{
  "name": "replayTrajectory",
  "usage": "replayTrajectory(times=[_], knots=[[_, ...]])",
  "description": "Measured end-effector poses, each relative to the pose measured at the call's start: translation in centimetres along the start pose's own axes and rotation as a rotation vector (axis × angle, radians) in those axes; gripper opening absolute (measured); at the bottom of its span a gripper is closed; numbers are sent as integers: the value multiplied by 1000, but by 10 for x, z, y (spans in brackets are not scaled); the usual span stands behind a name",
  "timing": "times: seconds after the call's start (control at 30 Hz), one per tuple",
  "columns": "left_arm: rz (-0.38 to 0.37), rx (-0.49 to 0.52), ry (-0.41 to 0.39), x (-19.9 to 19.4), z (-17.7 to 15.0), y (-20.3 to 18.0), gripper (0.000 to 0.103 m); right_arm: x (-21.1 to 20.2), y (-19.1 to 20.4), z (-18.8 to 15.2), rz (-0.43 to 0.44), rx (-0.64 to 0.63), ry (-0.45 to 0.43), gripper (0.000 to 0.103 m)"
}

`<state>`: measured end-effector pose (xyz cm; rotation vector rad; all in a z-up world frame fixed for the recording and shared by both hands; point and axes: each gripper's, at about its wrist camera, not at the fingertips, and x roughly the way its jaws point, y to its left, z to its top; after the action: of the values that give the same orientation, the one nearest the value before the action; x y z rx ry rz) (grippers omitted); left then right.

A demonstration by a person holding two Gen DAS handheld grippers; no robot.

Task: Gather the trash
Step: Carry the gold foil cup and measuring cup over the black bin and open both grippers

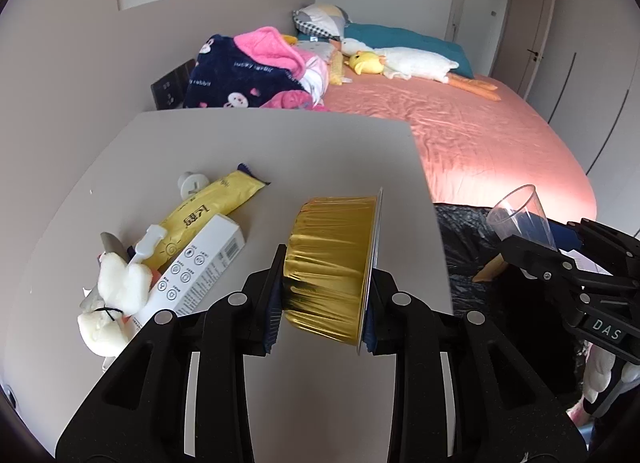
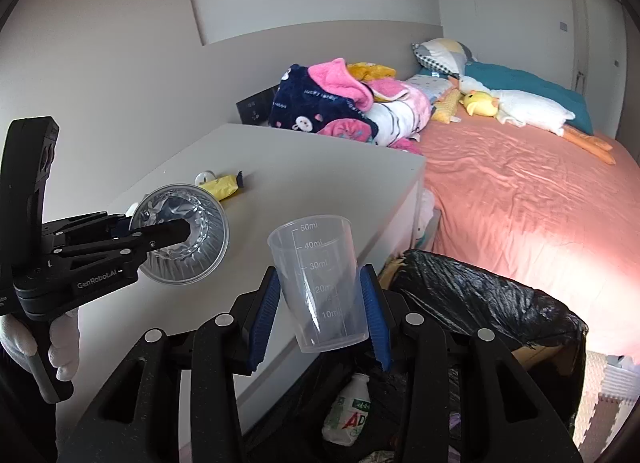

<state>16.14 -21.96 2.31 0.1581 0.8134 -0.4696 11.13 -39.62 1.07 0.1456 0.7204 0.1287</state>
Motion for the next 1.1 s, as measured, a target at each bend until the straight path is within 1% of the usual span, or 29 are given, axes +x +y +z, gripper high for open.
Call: replayTrajectory(times=[0.33, 0.7, 1.1], knots=[[-72, 49, -9, -14, 1, -40, 31, -31, -21, -8, -54, 45, -33, 43], [-160, 118, -4, -22, -6, -87, 31, -63, -47, -22, -127, 88, -48, 43], [-217, 178, 0, -28, -11, -120, 31, -80, -66, -37, -191, 134, -46, 43]])
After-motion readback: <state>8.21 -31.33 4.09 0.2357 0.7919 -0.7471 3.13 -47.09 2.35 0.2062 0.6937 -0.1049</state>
